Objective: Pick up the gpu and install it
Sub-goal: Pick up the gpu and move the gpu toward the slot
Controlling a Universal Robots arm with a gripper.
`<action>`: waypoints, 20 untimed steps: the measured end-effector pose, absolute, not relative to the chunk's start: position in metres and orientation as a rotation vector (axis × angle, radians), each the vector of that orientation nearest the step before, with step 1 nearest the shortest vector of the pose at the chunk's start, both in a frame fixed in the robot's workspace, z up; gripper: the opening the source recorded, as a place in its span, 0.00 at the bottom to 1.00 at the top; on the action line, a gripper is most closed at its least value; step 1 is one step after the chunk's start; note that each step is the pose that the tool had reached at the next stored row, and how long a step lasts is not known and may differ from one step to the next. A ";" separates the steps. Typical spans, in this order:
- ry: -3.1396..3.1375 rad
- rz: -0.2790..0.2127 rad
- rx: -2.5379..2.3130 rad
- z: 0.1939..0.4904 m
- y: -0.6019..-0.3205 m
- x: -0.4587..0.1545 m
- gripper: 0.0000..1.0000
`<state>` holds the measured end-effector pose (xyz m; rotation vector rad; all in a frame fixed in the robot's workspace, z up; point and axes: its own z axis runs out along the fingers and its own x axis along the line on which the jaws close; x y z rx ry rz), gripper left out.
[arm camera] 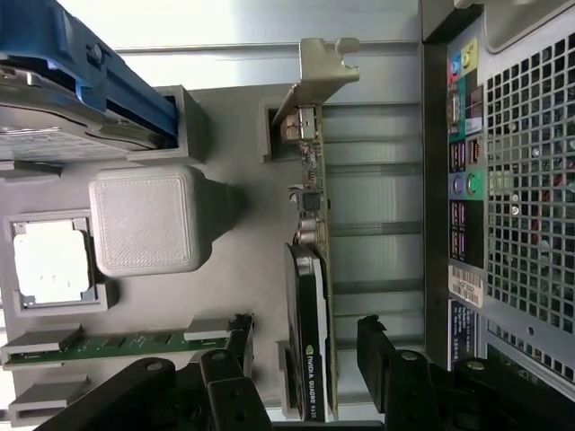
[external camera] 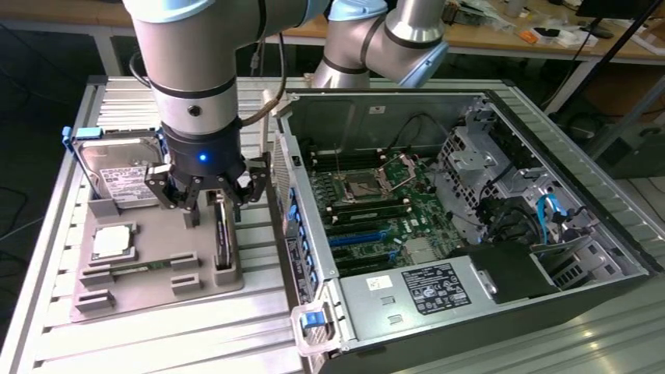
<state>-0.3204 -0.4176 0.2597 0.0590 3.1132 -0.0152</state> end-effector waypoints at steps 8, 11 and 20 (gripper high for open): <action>3.113 -0.015 0.076 0.249 -0.417 -0.317 0.59; 3.112 -0.017 0.077 0.249 -0.417 -0.317 0.59; 3.112 -0.017 0.077 0.249 -0.416 -0.317 0.59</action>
